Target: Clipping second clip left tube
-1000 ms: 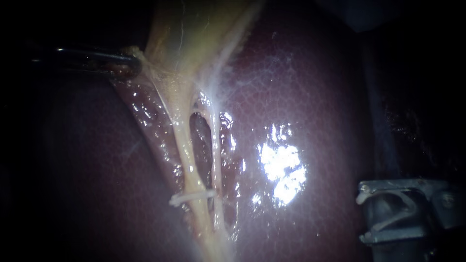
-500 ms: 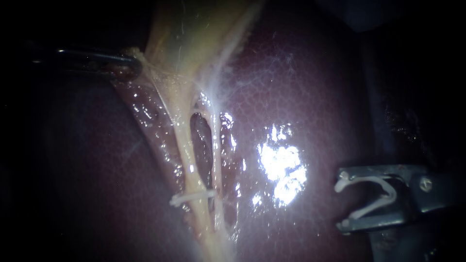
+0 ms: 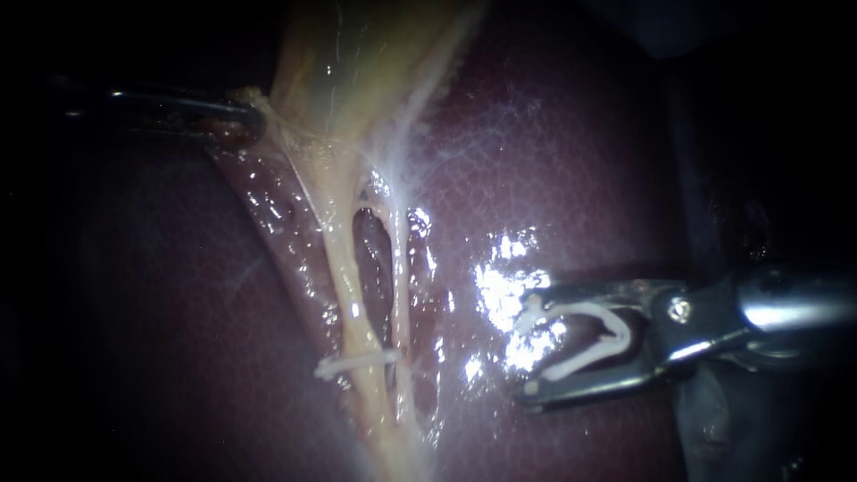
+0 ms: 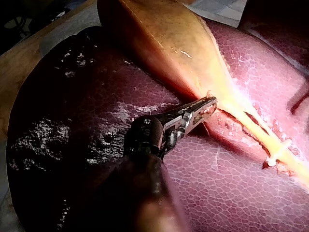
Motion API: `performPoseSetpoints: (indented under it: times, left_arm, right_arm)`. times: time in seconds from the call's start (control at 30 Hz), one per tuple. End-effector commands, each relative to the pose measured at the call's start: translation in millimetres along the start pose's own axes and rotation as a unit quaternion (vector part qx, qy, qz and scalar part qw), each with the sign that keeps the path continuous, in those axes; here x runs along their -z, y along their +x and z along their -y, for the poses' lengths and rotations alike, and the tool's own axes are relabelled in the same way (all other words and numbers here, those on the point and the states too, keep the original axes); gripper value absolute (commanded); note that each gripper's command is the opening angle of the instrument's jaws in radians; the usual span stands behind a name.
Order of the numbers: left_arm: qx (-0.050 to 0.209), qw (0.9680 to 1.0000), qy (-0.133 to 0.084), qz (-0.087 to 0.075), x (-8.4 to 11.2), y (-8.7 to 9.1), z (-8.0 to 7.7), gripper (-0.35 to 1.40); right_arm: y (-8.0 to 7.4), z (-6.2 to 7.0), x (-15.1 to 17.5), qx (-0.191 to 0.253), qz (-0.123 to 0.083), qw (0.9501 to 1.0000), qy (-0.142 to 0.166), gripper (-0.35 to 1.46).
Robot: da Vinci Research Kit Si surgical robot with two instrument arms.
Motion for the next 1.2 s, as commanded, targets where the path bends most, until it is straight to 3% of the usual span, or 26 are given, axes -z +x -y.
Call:
performPoseSetpoints:
  times: [0.03,0.3,0.43,1.2]
  left_arm:
    - [0.0,1.0,0.0,0.0,0.0,0.0,0.0,-0.35]
    - [0.0,1.0,-0.001,0.0,-0.1,0.0,0.0,-0.35]
    - [0.0,1.0,0.001,0.0,-0.1,-0.1,0.1,-0.35]
    - [0.0,1.0,0.001,0.0,-0.3,0.1,0.3,-0.35]
  right_arm:
    - [0.1,-0.2,-0.5,-0.009,0.0,1.0,0.003,0.49]
    - [0.5,-1.7,-3.2,-0.054,-0.027,0.9981,0.016,0.49]
    - [0.2,-2.5,-4.4,-0.073,-0.031,0.9967,0.018,0.49]
    - [-5.7,-7.9,-11.5,-0.139,-0.04,0.9874,0.064,0.49]
